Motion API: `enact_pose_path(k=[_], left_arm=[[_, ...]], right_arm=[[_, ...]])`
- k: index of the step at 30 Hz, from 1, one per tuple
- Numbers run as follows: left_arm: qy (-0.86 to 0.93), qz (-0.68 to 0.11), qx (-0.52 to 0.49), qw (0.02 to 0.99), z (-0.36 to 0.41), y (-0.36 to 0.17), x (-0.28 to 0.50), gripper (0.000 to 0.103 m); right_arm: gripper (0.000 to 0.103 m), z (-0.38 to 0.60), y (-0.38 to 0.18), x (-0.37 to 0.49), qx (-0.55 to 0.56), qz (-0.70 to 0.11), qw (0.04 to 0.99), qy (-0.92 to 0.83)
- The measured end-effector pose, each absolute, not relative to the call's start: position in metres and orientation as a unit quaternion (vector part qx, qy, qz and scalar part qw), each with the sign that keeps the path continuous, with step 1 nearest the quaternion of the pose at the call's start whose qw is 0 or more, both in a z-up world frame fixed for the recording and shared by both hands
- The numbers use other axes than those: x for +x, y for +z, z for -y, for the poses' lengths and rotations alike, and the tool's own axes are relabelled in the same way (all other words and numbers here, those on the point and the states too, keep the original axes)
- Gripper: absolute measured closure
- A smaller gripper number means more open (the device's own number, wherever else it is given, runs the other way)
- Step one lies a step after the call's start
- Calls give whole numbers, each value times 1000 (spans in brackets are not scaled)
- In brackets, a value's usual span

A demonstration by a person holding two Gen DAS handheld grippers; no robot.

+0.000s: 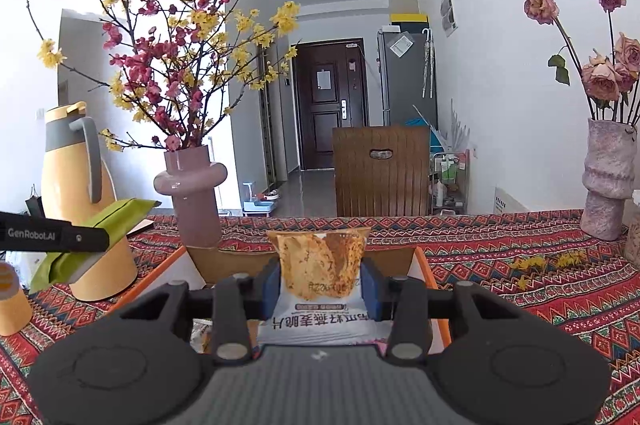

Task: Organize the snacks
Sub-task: 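Open both tools over the box to drop the green bar and cookie packet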

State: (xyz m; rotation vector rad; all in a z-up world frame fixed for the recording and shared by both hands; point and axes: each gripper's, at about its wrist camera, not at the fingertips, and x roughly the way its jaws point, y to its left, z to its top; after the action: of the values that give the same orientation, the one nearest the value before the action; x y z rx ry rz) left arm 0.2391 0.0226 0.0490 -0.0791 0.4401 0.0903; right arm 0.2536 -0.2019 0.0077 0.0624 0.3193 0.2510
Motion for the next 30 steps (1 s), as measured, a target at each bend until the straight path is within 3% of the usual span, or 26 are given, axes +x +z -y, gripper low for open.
enact_pose_path(k=[13, 30], left_arm=[[46, -250, -61, 965, -42, 6, 280, 68], [23, -249, -51, 967, -31, -9, 281, 65]], right_arm=[[63, 197, -23, 285, 41, -177, 976, 119], [59, 196, -34, 294, 36, -201, 973, 108]])
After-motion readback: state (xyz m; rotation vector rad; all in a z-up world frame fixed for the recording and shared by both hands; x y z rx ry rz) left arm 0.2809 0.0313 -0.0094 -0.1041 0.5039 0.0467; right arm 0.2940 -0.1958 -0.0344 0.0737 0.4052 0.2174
